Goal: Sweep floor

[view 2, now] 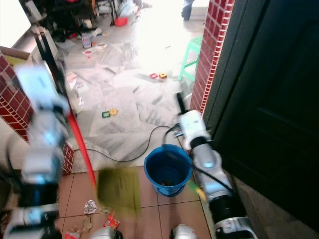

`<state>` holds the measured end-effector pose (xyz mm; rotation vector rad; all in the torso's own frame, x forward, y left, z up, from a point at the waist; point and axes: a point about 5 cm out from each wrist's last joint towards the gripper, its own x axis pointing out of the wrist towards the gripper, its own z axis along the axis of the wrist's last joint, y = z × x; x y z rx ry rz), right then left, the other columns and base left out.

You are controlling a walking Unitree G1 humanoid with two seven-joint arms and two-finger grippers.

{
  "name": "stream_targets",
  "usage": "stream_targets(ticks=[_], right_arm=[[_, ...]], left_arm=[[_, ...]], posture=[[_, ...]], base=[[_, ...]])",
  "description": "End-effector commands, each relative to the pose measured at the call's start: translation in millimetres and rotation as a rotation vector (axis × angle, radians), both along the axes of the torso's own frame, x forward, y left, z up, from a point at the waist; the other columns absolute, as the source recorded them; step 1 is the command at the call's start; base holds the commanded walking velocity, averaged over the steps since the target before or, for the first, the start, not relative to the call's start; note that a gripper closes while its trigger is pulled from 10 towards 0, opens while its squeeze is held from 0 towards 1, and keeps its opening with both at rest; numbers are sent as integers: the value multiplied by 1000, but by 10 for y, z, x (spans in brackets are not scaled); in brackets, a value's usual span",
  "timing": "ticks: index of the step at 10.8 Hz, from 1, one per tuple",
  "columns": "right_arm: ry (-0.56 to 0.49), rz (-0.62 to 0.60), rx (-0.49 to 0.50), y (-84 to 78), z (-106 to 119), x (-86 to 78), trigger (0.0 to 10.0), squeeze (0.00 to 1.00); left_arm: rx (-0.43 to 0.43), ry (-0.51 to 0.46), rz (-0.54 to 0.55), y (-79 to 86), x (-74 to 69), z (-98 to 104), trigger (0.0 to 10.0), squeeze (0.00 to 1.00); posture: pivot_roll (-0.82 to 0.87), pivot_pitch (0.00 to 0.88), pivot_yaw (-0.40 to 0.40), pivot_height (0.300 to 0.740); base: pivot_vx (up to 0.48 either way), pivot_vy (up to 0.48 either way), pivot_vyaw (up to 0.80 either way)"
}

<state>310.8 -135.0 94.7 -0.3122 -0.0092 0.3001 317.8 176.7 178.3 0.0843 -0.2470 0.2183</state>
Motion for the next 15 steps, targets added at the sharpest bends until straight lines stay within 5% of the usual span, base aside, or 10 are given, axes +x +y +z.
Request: stream_targets(ticks=[1,5,9,15], right_arm=[[51,79,20,114,-52,-36,10000,0],[93,276,139,320,-7,-138,10000,0],[26,351,371,461,298,-123,10000,0],[-128,160,271,219,476,9,10000,0]], left_arm=[[29,48,21,-8,-31,-185,10000,0],[19,217,55,-22,-217,-812,10000,0],[27,209,49,-113,-221,-873,10000,0],[-4,190,33,-196,-189,-858,10000,0]], posture=[[-85,0,41,740],[-94,0,49,740],[-89,0,49,740],[-98,0,51,740]], base=[[0,0,0],[0,0,0],[0,0,0],[0,0,0]])
